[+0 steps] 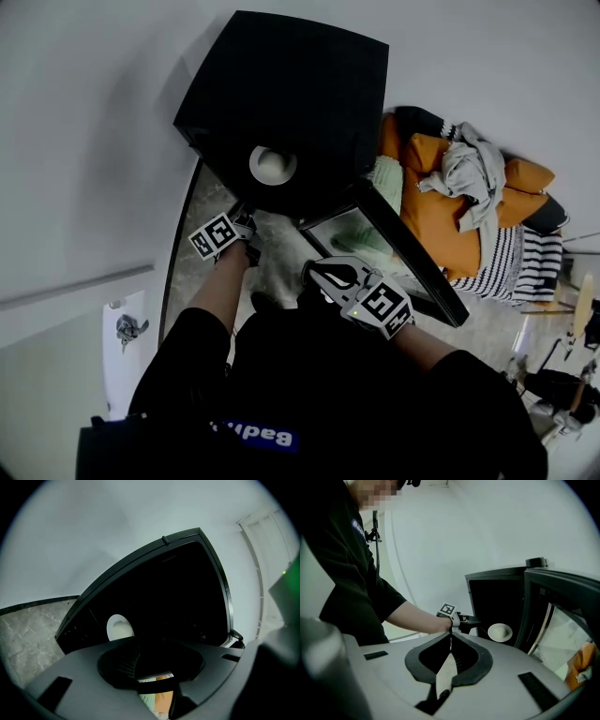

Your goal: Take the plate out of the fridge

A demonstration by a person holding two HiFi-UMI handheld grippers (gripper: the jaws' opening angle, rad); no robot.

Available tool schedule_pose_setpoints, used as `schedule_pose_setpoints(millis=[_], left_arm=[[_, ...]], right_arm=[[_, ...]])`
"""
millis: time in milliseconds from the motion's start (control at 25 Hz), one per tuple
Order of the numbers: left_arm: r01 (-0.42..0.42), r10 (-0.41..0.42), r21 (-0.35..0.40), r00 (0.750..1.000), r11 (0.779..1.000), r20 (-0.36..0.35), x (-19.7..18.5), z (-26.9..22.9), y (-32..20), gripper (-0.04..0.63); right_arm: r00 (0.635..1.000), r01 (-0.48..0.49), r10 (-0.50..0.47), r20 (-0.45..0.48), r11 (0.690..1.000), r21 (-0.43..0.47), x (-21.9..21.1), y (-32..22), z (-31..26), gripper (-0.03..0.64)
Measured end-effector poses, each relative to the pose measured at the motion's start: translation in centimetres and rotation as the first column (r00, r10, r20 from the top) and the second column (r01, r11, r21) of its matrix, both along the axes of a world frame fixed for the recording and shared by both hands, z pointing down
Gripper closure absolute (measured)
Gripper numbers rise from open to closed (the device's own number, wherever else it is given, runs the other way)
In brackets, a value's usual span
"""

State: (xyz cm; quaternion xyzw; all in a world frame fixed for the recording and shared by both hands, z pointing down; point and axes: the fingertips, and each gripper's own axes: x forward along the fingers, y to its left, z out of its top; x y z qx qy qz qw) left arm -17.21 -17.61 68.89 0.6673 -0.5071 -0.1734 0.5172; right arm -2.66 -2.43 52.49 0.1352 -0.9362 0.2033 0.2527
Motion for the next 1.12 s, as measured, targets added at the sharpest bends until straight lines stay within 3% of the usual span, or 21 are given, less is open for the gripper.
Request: schedule_pose_setpoints(millis=[640,840,1120], left_arm=[[0.1,-0.108,-0.078,0.989,0.992,-0.101,1.0,5.5,-2.9,0.466],[0.122,-0.132,-0.104,0.986,0.987,-0.102,0.7,7.1,-3.2,0.466],[0.127,-0.141,-0.136,0.985,0.983,-0.097,1.0,9.4,-3.7,0.466]], right_arm=[[0.996,0.07,-0.071,0.05,0.997,0.008,-1.7,-0.6,-2.9,0.604],[0.993,0.081,-0.085,0.082,0.996,0.045,-1.4,-0.5,-2.6,0.604],[0.991,0.056,-0.059,0.118,0.998,0.026,-1.4,-1.0,-3.1,0.604]])
